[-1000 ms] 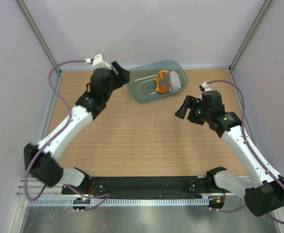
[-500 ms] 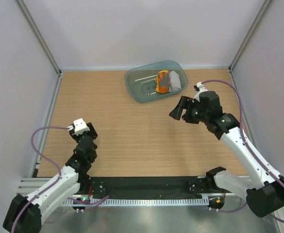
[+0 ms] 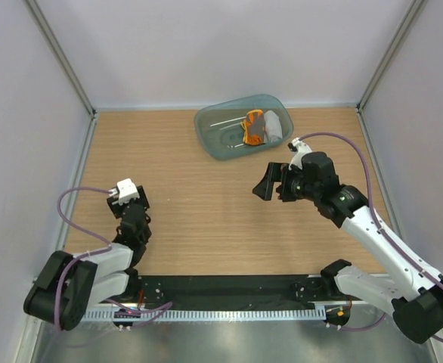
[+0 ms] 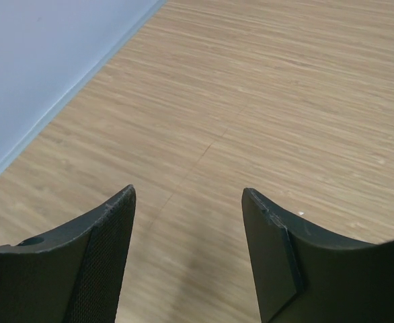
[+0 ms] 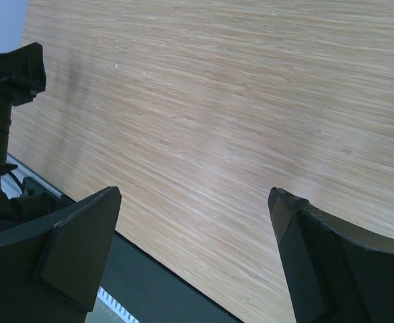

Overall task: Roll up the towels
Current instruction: Place the rolled towel into the container

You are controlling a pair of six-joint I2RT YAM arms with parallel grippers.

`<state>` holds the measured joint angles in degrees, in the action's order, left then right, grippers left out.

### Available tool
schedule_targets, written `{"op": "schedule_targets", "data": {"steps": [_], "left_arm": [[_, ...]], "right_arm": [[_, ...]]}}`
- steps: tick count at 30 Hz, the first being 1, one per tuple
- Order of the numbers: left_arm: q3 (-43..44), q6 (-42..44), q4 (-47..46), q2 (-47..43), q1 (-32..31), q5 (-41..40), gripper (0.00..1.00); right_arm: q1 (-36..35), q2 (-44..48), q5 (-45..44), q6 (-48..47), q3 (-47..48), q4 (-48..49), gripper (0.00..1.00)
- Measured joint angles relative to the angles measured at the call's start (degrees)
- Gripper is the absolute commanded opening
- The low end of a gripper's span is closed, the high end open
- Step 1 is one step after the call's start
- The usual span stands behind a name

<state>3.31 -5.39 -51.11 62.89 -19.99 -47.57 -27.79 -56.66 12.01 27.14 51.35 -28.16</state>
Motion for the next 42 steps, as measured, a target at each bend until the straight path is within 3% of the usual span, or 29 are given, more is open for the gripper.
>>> {"op": "schedule_targets", "data": {"steps": [7, 12, 16, 17, 18, 30, 42], "left_arm": [[4.76, 0.96, -8.07, 13.11, 8.98, 16.22, 0.66], [6.47, -0.44, -14.27, 23.87, 14.14, 23.30, 0.64], [11.26, -1.55, -9.33, 23.61, 16.72, 29.11, 0.75], [12.28, -1.66, -9.01, 23.47, 17.05, 30.18, 0.96], [12.92, -1.36, -8.83, 23.37, 17.20, 31.04, 1.00], [13.16, -1.97, -7.26, 23.21, 17.40, 34.49, 1.00], [13.16, -1.97, -7.26, 23.21, 17.40, 35.08, 1.00]], "right_arm": [[-0.61, 2.14, -0.87, -4.09, -0.79, 1.64, 1.00], [-0.61, 0.26, -1.16, -7.45, -0.79, 2.05, 1.00], [-0.61, -4.37, -1.77, -8.26, -0.79, 2.14, 1.00], [-0.61, -5.66, -2.10, -8.48, -0.79, 2.12, 1.00], [-0.61, -6.67, -2.36, -8.92, -0.72, 2.10, 1.00], [0.44, -9.40, -11.89, -13.94, -0.39, 5.75, 1.00], [19.67, -11.37, -20.65, -14.53, -9.90, 22.49, 1.00]]}}
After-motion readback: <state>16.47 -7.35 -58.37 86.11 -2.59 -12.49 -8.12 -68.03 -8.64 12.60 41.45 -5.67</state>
